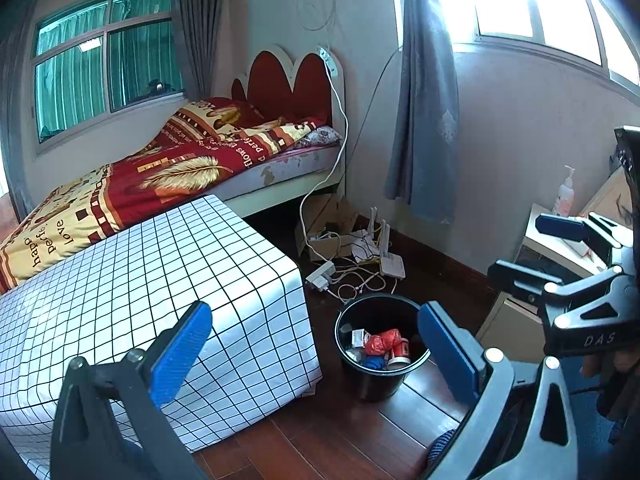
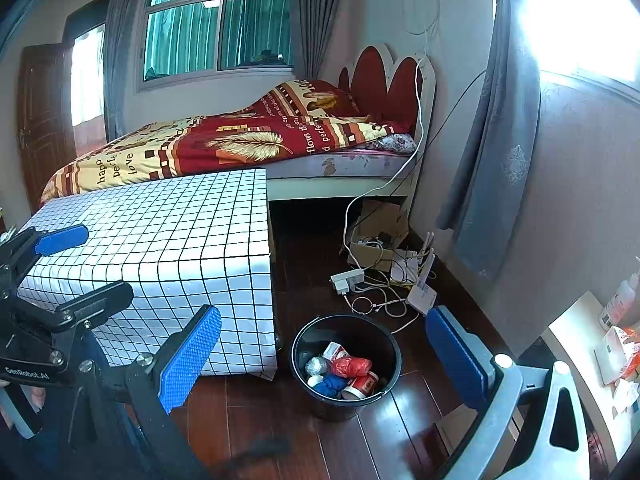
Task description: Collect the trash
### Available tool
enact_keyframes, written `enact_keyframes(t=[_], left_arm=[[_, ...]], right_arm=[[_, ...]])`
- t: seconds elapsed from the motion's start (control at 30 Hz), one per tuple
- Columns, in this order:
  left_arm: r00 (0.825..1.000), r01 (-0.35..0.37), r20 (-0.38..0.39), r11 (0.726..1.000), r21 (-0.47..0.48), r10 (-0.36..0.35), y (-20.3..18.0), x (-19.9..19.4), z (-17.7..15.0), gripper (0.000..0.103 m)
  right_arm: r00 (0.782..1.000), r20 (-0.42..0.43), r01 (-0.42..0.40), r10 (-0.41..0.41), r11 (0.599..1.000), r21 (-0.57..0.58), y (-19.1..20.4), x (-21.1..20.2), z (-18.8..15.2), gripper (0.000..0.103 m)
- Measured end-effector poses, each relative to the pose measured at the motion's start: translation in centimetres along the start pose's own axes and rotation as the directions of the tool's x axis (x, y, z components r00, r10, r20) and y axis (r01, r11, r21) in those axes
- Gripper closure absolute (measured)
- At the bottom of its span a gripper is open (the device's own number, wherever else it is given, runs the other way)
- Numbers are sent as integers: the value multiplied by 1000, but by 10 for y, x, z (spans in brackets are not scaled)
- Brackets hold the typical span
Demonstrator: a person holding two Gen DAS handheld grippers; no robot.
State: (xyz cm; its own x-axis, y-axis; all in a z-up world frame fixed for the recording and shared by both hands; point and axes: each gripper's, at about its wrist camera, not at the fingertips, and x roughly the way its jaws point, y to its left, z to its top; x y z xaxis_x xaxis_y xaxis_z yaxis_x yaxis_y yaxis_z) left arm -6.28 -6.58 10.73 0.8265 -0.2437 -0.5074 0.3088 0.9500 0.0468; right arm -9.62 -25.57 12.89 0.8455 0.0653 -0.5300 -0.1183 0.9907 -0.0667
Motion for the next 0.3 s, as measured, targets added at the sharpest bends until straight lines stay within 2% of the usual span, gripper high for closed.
enact_keyframes(t=[0.3], left_arm=[[1000, 28, 2, 1000, 8, -28, 0, 3, 1, 0]], right_arm=[[1000, -5, 6, -6, 1000, 8, -4, 2, -3, 0]])
